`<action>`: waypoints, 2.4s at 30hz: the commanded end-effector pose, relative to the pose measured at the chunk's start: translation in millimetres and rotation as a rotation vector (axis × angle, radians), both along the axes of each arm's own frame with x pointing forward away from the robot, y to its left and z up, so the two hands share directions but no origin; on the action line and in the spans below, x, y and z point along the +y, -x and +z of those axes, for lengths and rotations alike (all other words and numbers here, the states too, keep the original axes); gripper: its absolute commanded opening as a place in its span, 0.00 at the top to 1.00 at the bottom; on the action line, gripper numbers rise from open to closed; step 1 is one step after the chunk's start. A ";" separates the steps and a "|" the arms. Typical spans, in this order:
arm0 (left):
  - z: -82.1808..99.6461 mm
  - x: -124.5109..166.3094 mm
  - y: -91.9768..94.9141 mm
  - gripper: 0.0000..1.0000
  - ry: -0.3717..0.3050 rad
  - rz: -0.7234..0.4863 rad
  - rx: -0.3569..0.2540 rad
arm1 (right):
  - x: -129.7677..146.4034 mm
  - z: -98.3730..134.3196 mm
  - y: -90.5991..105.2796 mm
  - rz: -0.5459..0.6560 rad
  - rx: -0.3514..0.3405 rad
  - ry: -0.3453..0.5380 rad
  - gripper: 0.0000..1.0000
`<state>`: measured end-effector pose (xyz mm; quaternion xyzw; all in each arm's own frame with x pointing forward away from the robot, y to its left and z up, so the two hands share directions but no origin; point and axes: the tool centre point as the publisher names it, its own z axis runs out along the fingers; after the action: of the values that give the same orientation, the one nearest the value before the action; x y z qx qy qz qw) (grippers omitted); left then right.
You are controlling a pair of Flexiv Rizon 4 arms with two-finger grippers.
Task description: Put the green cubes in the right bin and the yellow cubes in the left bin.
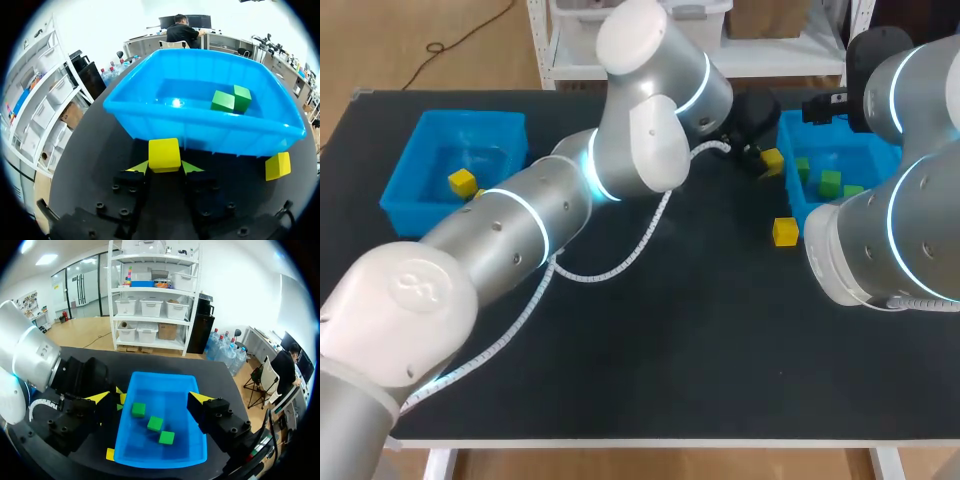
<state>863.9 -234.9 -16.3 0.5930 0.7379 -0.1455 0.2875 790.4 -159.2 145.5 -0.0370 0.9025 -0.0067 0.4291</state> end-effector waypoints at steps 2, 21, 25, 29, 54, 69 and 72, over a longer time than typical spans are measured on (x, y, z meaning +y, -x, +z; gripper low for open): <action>-3.5 -0.2 -6.3 1.00 -0.015 0.013 0.009 | -1.5 0.6 -0.1 0.006 0.003 -0.005 0.00; 99.4 152.2 -20.7 1.00 -0.073 0.509 -0.162 | -1.5 0.6 -0.1 0.006 0.003 -0.005 0.00; 121.9 200.9 -6.8 1.00 -0.102 0.647 -0.182 | -1.5 0.6 -0.1 0.006 0.003 -0.005 0.00; 136.6 243.8 7.6 1.00 -0.127 0.775 -0.178 | -1.5 0.6 -0.1 0.006 0.003 -0.005 0.00; 194.7 412.2 93.2 1.00 -0.195 1.176 -0.187 | -1.5 0.6 -0.1 0.006 0.003 -0.005 0.00; 142.3 467.0 104.9 0.31 -0.273 1.186 0.004 | -1.5 0.6 -0.1 0.006 0.003 -0.005 0.00; 140.3 466.2 102.7 0.00 -0.267 1.184 -0.007 | -1.5 0.6 -0.1 0.006 0.003 -0.005 0.00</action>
<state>767.0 227.8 122.6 0.1086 0.9536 0.1421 0.2420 790.4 -159.2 145.5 -0.0370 0.9025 -0.0067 0.4291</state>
